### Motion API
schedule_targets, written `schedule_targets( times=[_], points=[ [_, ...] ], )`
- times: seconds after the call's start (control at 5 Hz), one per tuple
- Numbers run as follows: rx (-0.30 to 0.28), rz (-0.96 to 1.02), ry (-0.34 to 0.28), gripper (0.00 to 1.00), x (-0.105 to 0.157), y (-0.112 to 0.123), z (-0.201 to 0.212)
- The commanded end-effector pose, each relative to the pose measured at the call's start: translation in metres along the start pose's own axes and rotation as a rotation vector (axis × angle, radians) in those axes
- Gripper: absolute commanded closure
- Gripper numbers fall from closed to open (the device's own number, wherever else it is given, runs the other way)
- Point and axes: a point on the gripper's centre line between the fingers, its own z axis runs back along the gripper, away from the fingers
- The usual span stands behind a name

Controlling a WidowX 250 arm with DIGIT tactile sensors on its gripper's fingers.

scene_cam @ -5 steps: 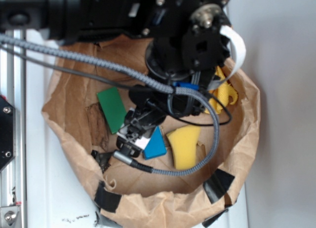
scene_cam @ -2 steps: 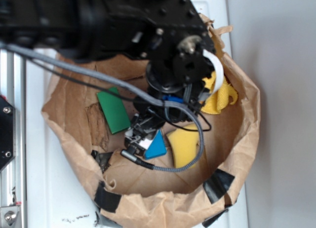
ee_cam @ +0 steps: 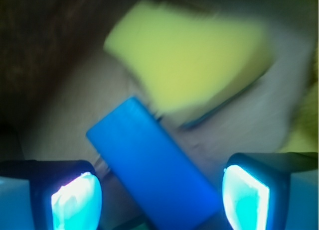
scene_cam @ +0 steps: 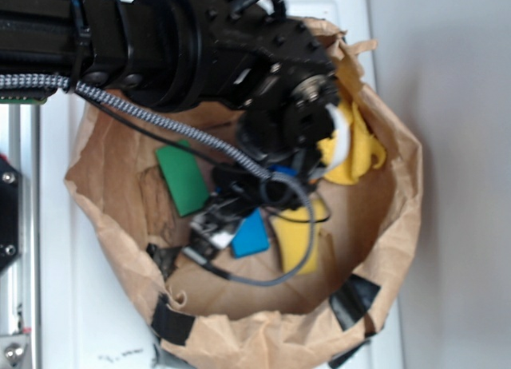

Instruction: Grab the blue block.

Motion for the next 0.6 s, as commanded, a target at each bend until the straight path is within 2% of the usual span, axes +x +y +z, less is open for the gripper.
schedule_targets(
  times=[0.0, 0.2, 0.4],
  points=[
    [0.151, -0.071, -0.145, 0.00, 0.009, -0.023, -0.029],
    [0.204, -0.036, -0.138, 0.22, 0.020, -0.025, -0.046],
    [0.215, -0.021, -0.137, 1.00, 0.023, -0.024, -0.041]
  ],
)
